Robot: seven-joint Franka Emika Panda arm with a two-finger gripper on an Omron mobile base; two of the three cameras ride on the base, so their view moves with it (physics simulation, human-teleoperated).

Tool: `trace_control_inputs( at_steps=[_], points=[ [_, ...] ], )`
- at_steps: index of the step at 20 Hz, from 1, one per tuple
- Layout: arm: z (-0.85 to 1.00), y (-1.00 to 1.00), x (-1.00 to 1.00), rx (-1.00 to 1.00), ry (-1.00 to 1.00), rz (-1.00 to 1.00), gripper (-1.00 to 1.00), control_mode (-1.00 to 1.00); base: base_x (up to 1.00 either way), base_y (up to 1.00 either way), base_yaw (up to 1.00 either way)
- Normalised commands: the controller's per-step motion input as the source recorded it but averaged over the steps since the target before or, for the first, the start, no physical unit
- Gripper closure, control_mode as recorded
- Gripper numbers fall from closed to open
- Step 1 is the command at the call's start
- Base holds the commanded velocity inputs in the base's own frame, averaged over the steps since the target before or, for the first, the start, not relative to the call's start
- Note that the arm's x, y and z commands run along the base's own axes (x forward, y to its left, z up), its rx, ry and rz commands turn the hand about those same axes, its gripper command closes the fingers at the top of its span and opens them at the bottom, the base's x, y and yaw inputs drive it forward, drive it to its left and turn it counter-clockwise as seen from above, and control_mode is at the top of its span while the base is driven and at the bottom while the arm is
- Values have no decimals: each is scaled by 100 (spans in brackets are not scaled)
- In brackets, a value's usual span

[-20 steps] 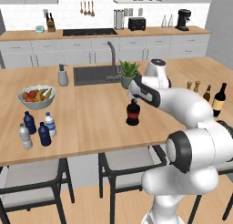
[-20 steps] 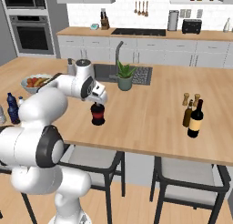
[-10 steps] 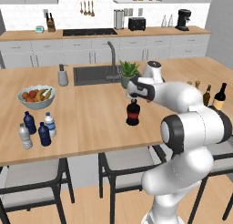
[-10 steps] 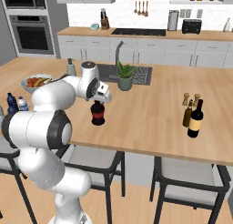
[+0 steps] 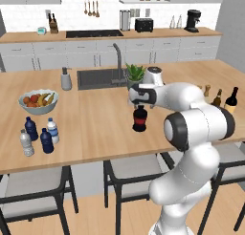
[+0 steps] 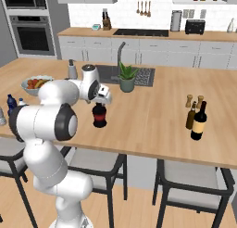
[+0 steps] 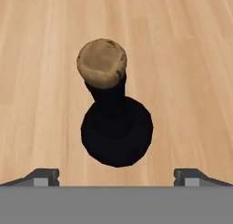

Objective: Move the plastic bottles in the middle to the plastics group, and the glass bottles in the middle to the glass group.

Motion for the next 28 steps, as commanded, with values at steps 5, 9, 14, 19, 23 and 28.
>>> trace_control_inputs(
  at_steps=[5,9,14,19,23,28],
  points=[
    [-20,-4,20,0,0,7,-100,-100,0,0,0],
    [-7,0,21,0,0,11,-100,-100,0,0,0],
    [-1,0,0,-4,-4,8,-100,-100,0,0,0],
    [-4,0,13,-3,-4,8,-100,-100,0,0,0],
    [-8,0,0,0,-5,6,-100,-100,0,0,0],
    [-1,0,0,0,-11,6,-100,-100,0,0,0]
  ],
)
